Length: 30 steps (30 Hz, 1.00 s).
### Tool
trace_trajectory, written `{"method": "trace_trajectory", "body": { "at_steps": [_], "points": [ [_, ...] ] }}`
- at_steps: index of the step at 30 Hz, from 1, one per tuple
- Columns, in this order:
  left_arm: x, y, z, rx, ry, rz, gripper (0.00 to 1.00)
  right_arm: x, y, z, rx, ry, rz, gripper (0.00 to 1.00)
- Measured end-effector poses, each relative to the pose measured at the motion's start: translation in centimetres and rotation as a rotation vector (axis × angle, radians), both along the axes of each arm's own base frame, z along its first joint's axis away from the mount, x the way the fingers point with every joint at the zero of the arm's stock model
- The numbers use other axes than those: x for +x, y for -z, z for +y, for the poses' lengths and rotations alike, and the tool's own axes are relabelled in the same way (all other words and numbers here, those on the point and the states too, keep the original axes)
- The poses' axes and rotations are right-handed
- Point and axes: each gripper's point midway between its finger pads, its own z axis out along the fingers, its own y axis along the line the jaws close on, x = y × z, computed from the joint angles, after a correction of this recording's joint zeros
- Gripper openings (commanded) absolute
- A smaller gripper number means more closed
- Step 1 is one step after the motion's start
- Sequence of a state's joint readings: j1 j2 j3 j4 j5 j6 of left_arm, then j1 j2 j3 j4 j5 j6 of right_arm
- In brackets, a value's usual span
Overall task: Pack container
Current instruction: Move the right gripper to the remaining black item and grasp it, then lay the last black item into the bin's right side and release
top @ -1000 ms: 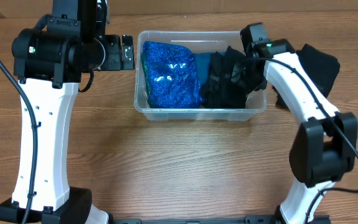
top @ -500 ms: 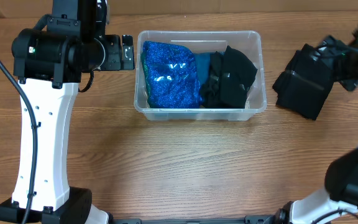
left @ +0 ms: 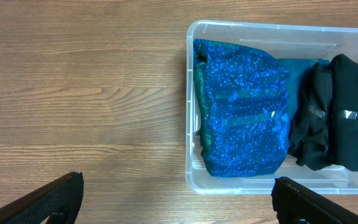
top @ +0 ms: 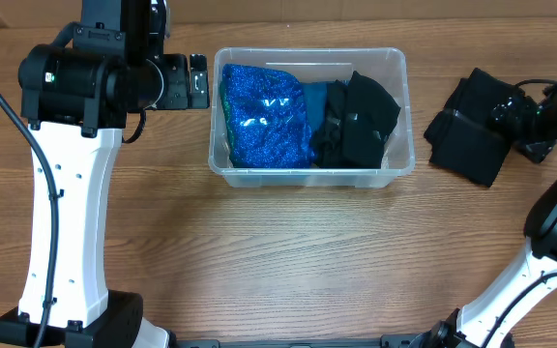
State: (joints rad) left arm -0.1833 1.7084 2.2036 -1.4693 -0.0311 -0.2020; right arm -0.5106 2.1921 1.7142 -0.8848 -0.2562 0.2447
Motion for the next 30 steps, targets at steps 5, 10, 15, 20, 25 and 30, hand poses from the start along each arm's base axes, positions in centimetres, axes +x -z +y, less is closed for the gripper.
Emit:
{"method": "trace_trajectory", "body": {
  "at_steps": [5, 10, 15, 20, 25, 30],
  "points": [
    [0.0, 0.0, 0.0, 0.000, 0.000, 0.000, 1.00, 1.2, 0.7, 1.3, 0.069, -0.039, -0.047, 0.22],
    [0.0, 0.0, 0.0, 0.000, 0.000, 0.000, 1.00, 0.9, 0.3, 3.1, 0.118, -0.063, -0.033, 0.14],
    [0.0, 0.0, 0.0, 0.000, 0.000, 0.000, 1.00, 0.7, -9.7, 6.9, 0.099, -0.150, -0.189, 0.08],
    [0.0, 0.0, 0.0, 0.000, 0.000, 0.000, 1.00, -1.7, -26.7, 17.5, 0.028, -0.402, -0.563, 0.07],
    [0.0, 0.0, 0.0, 0.000, 0.000, 0.000, 1.00, -3.8, -29.6, 28.2, 0.128, -0.646, -0.638, 0.07],
    [0.0, 0.0, 0.0, 0.000, 0.000, 0.000, 1.00, -2.4, -23.6, 34.4, 0.133, -0.740, -0.482, 0.19]
  ]
}}
